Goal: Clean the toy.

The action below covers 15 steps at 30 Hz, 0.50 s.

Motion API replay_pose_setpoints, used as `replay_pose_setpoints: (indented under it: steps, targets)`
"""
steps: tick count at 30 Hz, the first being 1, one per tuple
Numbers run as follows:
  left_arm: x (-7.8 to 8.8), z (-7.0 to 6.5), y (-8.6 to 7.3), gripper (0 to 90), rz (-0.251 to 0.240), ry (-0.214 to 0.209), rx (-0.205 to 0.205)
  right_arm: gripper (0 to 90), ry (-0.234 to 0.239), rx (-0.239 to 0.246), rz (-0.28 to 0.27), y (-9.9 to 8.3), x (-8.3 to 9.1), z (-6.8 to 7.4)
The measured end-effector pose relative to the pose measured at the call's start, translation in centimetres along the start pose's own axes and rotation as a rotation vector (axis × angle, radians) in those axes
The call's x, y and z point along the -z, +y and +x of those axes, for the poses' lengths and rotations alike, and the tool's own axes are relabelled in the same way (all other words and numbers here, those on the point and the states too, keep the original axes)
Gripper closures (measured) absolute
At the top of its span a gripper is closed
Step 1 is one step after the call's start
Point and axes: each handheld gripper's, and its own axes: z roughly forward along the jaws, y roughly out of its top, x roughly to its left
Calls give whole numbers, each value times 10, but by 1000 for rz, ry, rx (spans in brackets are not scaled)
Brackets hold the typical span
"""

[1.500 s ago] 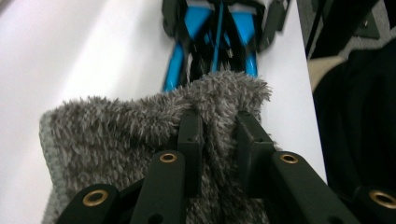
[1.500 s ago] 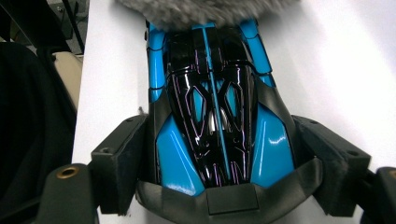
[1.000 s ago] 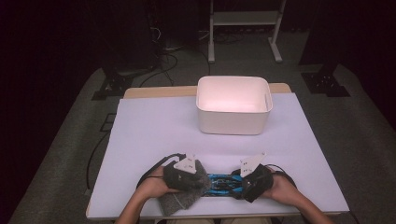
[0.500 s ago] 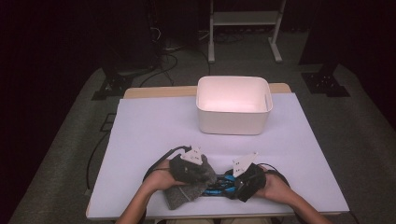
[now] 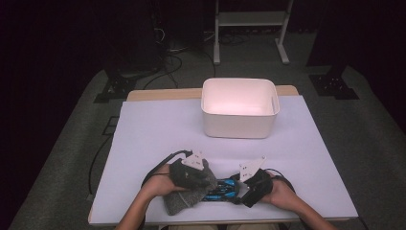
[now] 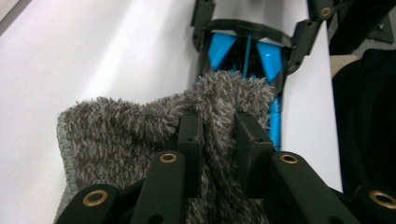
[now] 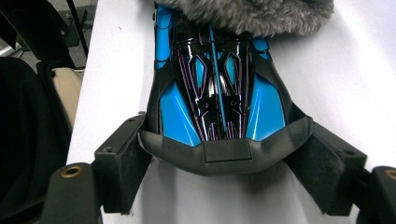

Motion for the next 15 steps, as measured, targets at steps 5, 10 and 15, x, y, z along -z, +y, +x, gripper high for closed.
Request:
replay_pose_setpoints:
  steps: [5,10,15]
  targets:
    - [-7,-12,19,745,3,-40,-63,234,0,6,-2,2,-3,1]
    - [-28,-20,40,745,29,-50,-113,234,-7,16,1,7,-7,2]
    - [-38,-21,49,744,37,-52,-123,228,1,9,-8,5,-6,1]
